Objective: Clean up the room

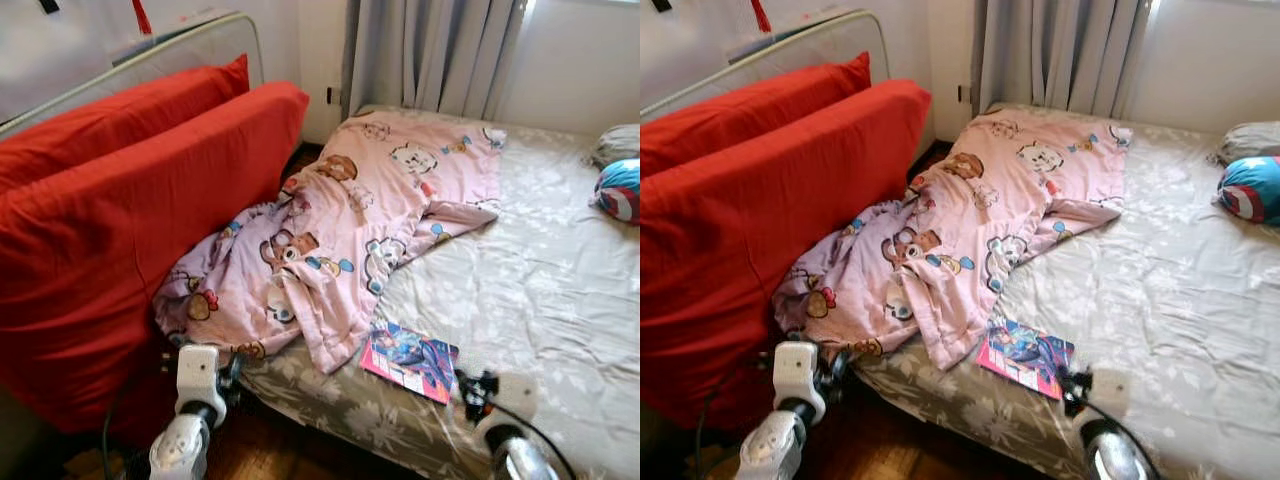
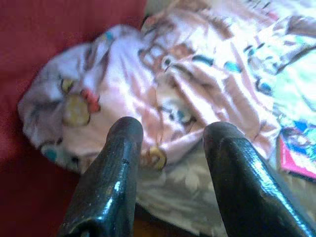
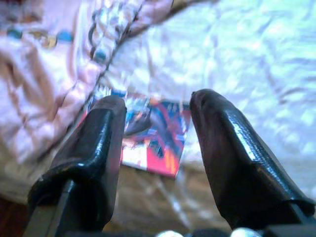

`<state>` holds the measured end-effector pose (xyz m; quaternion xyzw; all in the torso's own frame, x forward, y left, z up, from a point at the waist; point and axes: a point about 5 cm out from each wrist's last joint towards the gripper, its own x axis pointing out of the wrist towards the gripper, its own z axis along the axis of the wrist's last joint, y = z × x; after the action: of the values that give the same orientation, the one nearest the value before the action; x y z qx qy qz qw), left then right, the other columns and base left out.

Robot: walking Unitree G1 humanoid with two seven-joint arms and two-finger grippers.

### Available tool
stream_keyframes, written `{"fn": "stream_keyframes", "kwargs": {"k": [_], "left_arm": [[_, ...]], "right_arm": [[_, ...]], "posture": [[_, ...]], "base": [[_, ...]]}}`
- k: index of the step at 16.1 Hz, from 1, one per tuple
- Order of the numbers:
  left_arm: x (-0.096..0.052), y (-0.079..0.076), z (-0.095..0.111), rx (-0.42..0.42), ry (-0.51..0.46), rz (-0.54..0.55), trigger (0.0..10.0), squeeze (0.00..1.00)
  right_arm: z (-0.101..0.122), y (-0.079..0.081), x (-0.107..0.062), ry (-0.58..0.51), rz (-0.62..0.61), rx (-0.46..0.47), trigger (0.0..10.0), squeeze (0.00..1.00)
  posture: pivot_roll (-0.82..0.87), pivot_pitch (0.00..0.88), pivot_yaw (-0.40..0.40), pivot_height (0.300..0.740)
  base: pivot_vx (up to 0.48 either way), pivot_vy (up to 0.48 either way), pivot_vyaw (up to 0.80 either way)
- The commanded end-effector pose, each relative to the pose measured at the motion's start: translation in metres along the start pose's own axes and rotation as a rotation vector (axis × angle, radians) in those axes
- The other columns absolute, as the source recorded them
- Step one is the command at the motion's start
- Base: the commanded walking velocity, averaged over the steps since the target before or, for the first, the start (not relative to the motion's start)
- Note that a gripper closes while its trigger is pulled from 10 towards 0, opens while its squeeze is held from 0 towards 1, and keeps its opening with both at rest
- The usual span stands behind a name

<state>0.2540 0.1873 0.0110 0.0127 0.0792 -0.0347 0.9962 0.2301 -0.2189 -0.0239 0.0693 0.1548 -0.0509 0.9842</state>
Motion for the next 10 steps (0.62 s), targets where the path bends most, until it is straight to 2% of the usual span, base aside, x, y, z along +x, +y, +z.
{"fn": "stream_keyframes", "kwargs": {"k": [1,4,10], "left_arm": [[-0.006,-0.002,0.000,0.027,-0.005,-0.027,10.0,0.00],[-0.007,-0.003,0.003,0.026,-0.012,-0.026,10.0,0.00],[-0.003,-0.002,0.013,0.002,-0.027,0.002,10.0,0.00]], "right_arm": [[0.004,-0.001,-0.004,-0.058,-0.026,0.008,10.0,0.00],[0.012,0.000,-0.010,-0.109,-0.053,-0.009,10.0,0.00],[0.027,0.018,-0.008,-0.113,-0.025,-0.018,10.0,0.00]], "posture": [[-0.05,0.000,-0.015,0.740],[-0.06,0.000,-0.015,0.740],[-0.05,0.004,-0.030,0.740]], "base": [[0.000,0.000,0.00],[0.000,0.000,0.00],[0.000,0.000,-0.75]]}}
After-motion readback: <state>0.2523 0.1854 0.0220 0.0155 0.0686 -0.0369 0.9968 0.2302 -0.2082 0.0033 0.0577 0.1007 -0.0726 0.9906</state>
